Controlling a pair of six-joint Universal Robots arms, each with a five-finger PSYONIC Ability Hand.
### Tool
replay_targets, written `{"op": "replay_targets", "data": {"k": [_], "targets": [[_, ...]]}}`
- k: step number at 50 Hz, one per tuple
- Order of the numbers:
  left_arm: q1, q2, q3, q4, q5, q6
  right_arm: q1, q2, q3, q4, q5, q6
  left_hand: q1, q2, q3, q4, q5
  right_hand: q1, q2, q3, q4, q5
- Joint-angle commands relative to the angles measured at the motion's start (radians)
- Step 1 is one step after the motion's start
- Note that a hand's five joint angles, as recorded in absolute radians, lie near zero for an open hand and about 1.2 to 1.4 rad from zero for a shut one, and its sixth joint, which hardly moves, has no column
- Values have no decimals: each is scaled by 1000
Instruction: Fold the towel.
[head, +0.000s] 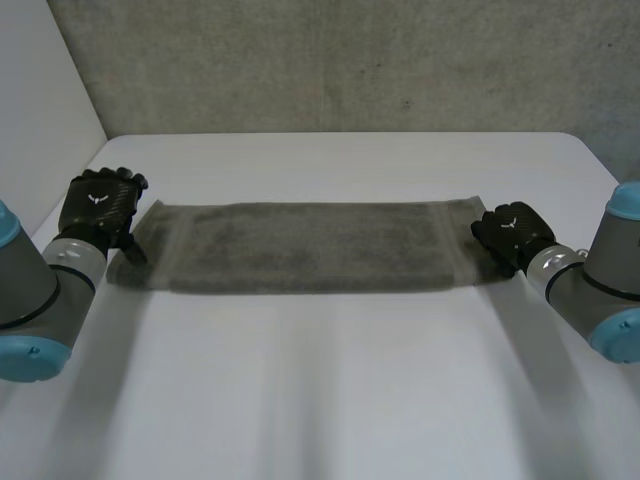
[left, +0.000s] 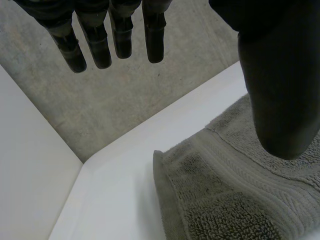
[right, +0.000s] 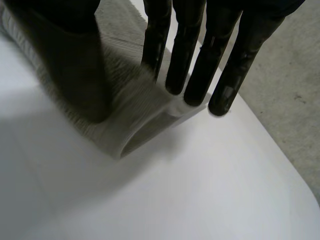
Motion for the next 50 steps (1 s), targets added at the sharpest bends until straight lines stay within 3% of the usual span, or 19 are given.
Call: {"op": "replay_targets", "data": {"k": [1, 2, 15, 20, 27, 32, 37, 40, 42, 47, 48, 49, 50], "targets": [[-1, 0, 1, -1, 0, 1, 1, 22, -19, -24, 0, 1, -71, -59, -61, -68, -52, 450, 444, 451, 450, 458], [-1, 0, -2, -1, 1, 1, 1, 22, -24, -20, 0, 1, -68, -56, -58, -65, -49, 530, 524, 532, 531, 538], [2, 0, -8, -1, 3, 1, -164, 9, -36, -1, 3, -42, -71, -59, -61, -68, -52, 531, 525, 532, 532, 539], [10, 6, -18, 1, 3, 1, -265, -2, -140, 81, 11, -82, -68, -56, -58, -65, -49, 531, 525, 532, 532, 539], [4, 6, -18, 1, 3, 1, -259, -56, -266, 169, 24, -84, -71, -59, -61, -68, -52, 531, 525, 532, 532, 539], [1, 6, -18, 1, 1, 1, -144, -120, -341, 189, 46, -44, -68, -56, -58, -65, -49, 531, 525, 532, 532, 539], [1, 9, -25, 1, 1, 1, 168, -139, -428, 189, 109, -24, -68, -56, -58, -65, -49, 531, 525, 532, 532, 539], [1, 9, -28, 1, 1, 1, 253, -133, -441, 189, 118, -25, -68, -56, -58, -65, -49, 531, 525, 532, 532, 539], [4, 9, -28, 1, 1, 1, 418, -93, -447, 181, 121, -25, -71, -59, -61, -68, -52, 531, 525, 532, 532, 539], [8, 9, -31, 1, 1, 1, 605, 31, -484, 177, 126, -57, -68, -56, -58, -65, -49, 523, 517, 525, 524, 531], [8, 9, -33, 1, 1, 1, 642, 80, -502, 181, 133, -85, -68, -56, -58, -65, -49, 201, 195, 202, 201, 209], [8, 9, -33, 1, 1, 1, 643, 81, -502, 181, 133, -85, -68, -56, -58, -65, -49, 197, 191, 199, 198, 205], [8, 9, -33, 1, 1, 1, 667, 123, -519, 183, 155, -117, -71, -59, -61, -68, -52, -294, -300, -293, -293, -286]]}}
